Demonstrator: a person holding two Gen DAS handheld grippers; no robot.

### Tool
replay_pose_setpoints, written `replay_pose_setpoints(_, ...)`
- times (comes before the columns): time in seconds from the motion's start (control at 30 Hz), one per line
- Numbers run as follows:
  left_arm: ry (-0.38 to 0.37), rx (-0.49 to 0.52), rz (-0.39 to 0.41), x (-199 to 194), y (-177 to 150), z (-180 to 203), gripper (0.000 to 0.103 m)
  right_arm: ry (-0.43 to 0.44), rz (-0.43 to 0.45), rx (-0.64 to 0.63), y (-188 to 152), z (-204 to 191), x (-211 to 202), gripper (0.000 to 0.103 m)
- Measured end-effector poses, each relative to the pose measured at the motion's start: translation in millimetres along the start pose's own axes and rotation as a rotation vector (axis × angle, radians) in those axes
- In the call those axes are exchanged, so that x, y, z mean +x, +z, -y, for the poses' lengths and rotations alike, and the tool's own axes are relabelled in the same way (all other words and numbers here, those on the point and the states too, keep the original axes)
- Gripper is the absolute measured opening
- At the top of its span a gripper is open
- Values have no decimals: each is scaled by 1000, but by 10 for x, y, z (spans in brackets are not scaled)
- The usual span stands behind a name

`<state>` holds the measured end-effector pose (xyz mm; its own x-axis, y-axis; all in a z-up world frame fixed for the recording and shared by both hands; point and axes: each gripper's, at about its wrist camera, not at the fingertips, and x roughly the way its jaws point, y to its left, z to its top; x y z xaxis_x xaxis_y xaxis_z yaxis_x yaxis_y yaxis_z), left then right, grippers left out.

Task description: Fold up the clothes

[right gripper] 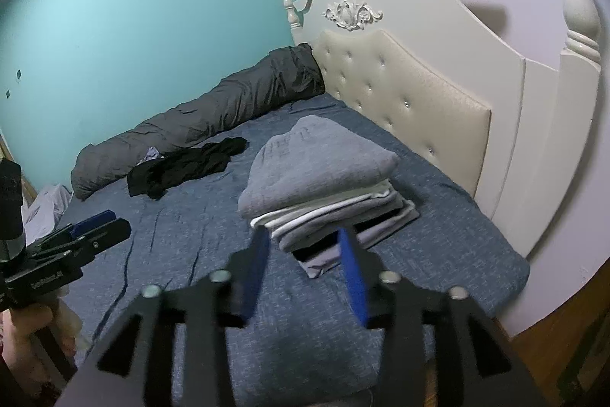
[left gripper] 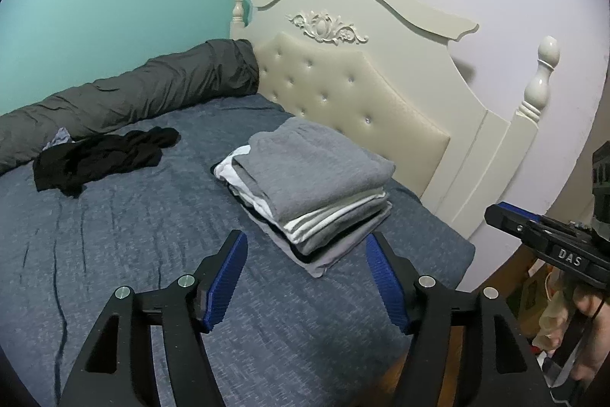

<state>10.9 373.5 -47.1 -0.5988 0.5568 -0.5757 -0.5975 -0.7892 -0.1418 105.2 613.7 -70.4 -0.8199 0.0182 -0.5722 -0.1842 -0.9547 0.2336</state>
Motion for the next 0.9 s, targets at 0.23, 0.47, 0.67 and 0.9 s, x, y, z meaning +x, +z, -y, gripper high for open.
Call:
replay_pose_setpoints(0.23,-7,-8,20,-126,-63,-12,85,-33,16,-1,-52,-83,-98,57)
replay_pose_setpoints(0.47,-17,-16,26,-200,-99,-8,99,-56,39,6,-111,-116,-172,74)
replay_pose_setpoints(0.67,12,2,40,-258,-116,13,103,-82,61,-8,-140,-180,-220,88)
replay_pose_setpoints(0.9,35,-1,37,-265,-141,-8,103,-99,61,0,-175,-166,-251,99)
